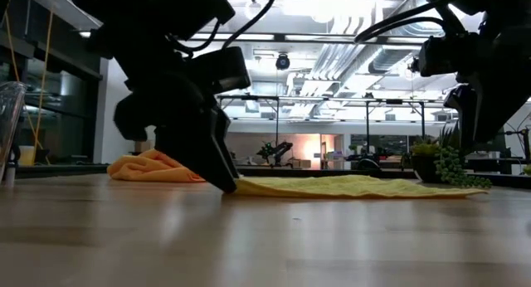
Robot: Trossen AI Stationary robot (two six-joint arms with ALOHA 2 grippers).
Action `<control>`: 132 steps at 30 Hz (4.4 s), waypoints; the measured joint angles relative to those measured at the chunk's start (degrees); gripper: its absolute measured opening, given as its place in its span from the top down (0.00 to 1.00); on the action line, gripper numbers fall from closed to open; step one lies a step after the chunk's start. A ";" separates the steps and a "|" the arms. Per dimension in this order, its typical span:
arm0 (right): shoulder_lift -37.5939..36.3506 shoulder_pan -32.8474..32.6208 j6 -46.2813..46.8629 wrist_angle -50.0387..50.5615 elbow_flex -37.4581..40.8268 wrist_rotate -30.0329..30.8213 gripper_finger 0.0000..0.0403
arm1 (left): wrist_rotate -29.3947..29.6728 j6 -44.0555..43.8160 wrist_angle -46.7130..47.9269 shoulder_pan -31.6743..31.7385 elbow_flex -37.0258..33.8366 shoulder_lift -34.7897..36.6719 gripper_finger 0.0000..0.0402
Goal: Fold microfiber towels
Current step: Fold the yellow microfiber cloth
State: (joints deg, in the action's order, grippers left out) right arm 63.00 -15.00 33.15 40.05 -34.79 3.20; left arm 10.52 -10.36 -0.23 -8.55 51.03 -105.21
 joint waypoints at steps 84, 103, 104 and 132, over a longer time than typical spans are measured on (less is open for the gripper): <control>-2.80 13.88 6.77 -5.70 0.07 -11.91 1.00 | -2.84 -0.61 7.98 18.37 -0.02 13.74 1.00; -2.64 16.24 21.62 -1.43 0.04 1.22 1.00 | -1.28 -3.07 -1.93 24.72 0.00 8.17 1.00; -2.57 16.24 22.39 -1.32 0.04 1.47 1.00 | -1.24 -3.28 -2.79 24.79 0.00 7.60 1.00; 6.49 24.87 29.97 -0.92 0.04 11.15 1.00 | 0.85 -4.03 -7.95 30.37 0.00 5.60 1.00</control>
State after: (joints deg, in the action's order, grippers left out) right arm 69.49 9.87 63.11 39.13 -34.74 14.35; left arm 11.37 -14.39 -8.18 21.82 51.03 -99.61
